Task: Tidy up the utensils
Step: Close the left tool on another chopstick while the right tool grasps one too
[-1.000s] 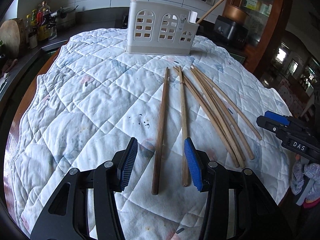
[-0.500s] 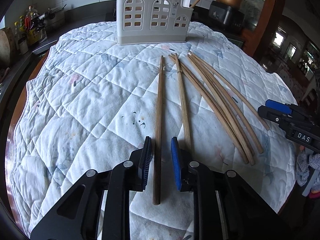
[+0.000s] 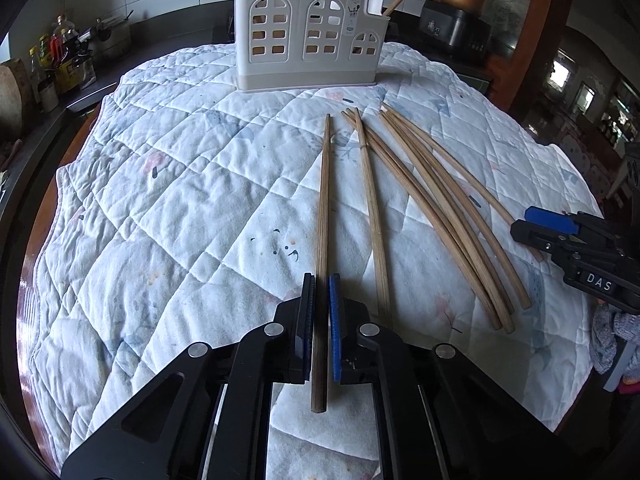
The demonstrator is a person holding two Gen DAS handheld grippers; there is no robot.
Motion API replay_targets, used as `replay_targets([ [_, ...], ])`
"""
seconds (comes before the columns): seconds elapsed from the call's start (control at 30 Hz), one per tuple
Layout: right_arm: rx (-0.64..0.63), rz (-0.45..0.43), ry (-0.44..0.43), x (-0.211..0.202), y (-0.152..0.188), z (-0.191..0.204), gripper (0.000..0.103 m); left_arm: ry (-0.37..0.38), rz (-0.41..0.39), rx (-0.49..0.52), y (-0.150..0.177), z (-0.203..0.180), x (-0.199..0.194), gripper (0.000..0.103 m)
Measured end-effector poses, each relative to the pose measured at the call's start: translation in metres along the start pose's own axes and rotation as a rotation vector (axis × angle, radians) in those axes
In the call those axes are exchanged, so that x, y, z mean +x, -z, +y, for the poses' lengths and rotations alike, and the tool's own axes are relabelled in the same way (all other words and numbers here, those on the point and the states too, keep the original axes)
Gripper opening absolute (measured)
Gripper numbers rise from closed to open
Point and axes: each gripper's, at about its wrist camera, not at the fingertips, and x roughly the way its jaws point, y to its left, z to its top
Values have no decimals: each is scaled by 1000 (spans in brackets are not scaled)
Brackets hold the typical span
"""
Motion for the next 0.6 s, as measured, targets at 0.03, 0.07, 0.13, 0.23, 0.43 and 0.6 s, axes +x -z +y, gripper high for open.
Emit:
replay_targets([
  [0.03, 0, 2, 0, 0, 0, 0, 40, 4, -6, -1, 0, -1, -2, 6],
  [0.07, 1, 3, -3, 1, 0, 0, 40, 9, -12, -2, -1, -2, -4, 6],
  [0.13, 0, 3, -6, 1, 0, 1, 35, 13, -28, -3, -3, -3, -8, 6],
  [0.23, -6, 5, -7, 2, 1, 2, 28, 18, -45, -5, -6, -2, -14, 5],
  [0.43, -23, 1, -5, 1, 1, 6, 20, 21, -43, -11, -2, -1, -15, 5],
  [0.6, -39, 3, 5, 3, 2, 9, 19, 15, -38, -5, 0, -1, -15, 5],
])
